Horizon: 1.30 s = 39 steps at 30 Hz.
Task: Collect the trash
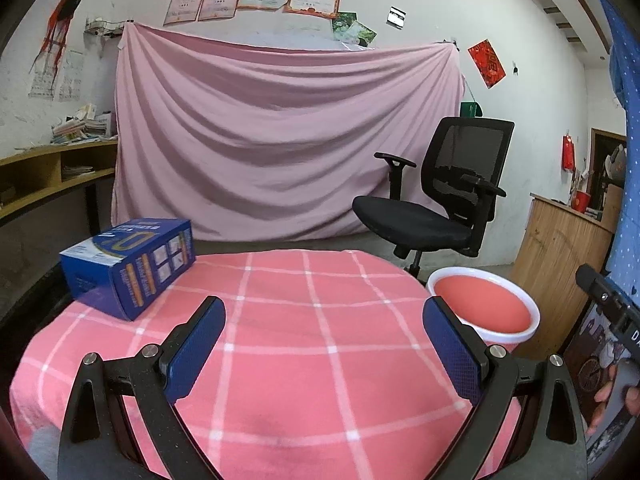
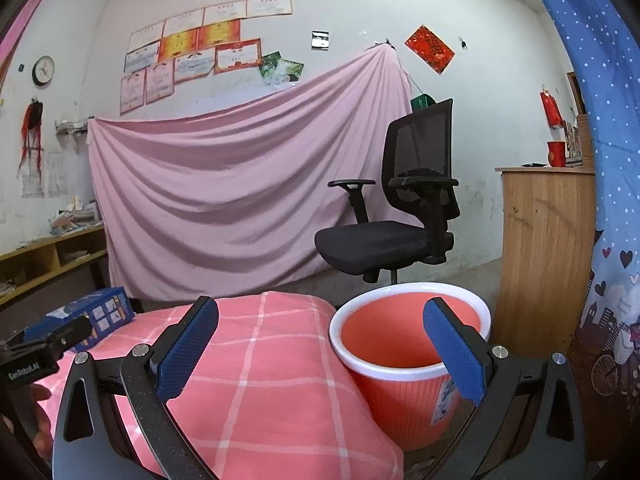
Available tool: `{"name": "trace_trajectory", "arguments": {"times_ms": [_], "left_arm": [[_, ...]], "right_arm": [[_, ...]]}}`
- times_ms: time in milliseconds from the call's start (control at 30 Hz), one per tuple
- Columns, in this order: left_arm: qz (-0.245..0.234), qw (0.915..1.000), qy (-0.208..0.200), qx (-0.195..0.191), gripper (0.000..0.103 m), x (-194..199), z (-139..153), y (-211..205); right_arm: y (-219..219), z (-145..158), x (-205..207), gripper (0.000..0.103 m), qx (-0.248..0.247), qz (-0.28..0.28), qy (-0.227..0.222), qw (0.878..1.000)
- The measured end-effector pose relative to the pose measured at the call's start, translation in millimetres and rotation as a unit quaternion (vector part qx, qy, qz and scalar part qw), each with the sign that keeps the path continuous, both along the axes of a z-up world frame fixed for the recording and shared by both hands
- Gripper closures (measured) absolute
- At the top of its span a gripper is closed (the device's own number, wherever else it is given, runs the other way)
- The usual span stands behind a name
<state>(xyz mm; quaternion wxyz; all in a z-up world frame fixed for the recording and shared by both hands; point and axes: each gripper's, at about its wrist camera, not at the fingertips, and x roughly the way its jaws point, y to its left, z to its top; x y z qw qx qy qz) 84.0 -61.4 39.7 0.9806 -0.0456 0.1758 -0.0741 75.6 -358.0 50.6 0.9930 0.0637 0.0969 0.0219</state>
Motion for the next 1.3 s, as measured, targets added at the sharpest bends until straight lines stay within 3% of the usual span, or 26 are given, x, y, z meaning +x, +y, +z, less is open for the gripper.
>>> {"name": "trace_trajectory", "arguments": {"times_ms": [733, 1000, 1300], "left_arm": [[0.034, 0.9991, -0.024, 0.013, 0.006, -58, -15, 41], [0.058, 0.9981, -0.021, 0.002, 0.006, -63, -34, 57], [0.069, 0.9975, -0.014, 0.008, 0.006, -58, -48, 58]], "right_arm": [[57, -15, -53, 0.0, -0.039, 0.022, -0.018, 0.999], [76, -25, -52, 0.0, -0.048, 0.006, -0.024, 0.999], [84, -37, -39, 0.0, -0.07, 0.001, -0.001, 0.998]]}}
